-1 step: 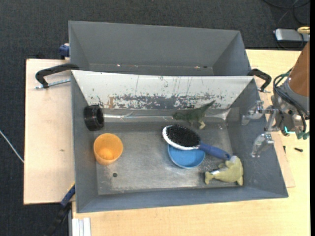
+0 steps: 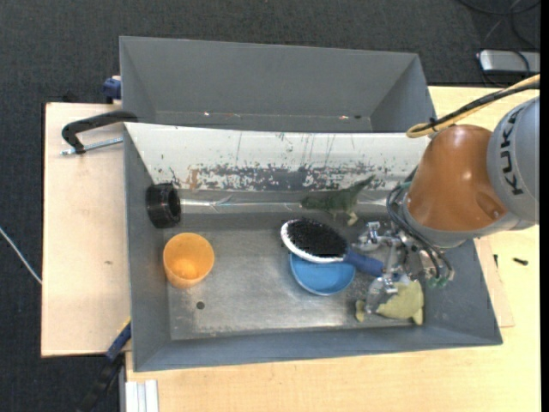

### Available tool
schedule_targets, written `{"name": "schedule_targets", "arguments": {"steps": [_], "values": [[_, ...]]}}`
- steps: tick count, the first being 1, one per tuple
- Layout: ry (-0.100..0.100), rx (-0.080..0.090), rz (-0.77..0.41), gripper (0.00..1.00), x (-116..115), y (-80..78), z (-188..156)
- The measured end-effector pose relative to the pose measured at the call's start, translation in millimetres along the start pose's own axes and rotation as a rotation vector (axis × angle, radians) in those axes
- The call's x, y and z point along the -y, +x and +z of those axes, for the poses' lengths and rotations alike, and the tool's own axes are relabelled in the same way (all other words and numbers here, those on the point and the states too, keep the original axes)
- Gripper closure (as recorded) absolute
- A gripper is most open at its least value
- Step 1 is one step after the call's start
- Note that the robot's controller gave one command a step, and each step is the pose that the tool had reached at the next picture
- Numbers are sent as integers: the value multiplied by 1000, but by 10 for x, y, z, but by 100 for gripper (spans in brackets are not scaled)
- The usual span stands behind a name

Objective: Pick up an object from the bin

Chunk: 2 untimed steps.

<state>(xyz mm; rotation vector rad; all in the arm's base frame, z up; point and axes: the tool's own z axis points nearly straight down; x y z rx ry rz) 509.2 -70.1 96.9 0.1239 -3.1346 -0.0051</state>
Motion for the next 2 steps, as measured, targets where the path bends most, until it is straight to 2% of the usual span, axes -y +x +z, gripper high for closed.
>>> {"name": "schedule_targets", "arguments": {"steps": [1,2], "values": [[3,7,3,100,26,-16,-41],[6,16,-182,100,-121,-350,-1294]]}}
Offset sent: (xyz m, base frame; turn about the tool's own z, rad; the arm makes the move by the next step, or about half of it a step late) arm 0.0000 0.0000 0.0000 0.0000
